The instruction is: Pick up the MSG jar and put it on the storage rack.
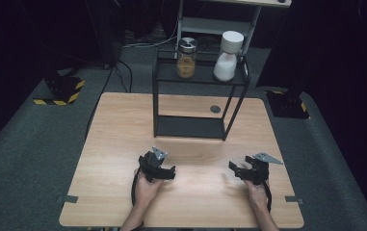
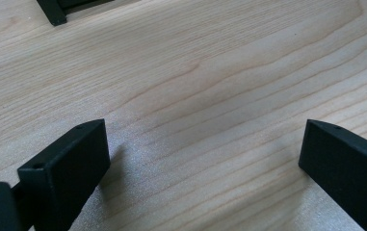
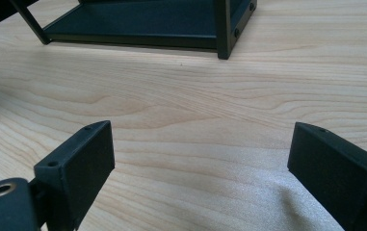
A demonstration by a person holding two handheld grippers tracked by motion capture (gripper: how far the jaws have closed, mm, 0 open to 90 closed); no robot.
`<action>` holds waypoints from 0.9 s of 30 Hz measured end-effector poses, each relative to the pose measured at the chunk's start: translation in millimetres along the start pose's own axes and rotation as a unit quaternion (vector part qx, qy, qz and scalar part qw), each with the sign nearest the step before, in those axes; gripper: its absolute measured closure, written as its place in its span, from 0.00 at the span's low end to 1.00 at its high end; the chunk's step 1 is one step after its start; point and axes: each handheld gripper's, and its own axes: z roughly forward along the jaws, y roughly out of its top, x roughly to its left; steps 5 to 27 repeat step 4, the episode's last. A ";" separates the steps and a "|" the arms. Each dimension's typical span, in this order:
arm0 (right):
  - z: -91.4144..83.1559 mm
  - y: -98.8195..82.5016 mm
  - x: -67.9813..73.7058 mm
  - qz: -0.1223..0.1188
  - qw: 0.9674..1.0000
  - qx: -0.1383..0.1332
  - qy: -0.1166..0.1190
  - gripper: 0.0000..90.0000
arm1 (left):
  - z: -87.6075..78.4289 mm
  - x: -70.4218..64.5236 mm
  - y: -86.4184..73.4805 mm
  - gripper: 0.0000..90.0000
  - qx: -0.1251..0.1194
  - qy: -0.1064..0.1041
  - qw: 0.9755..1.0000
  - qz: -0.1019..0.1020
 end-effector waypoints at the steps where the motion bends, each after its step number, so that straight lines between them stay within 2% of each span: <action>1: -0.1 -0.1 -0.4 0.001 1.000 0.000 0.001 0.09 | -0.1 -0.3 0.0 0.04 0.000 0.001 1.000 -0.001; 4: 0.0 0.2 -1.6 0.007 1.000 0.001 0.002 0.09 | -0.5 -1.2 0.0 0.04 0.001 0.004 1.000 -0.001; 27: 0.0 0.2 -1.6 0.007 1.000 0.001 0.002 0.09 | -0.5 -1.2 0.0 0.04 0.001 0.004 1.000 -0.001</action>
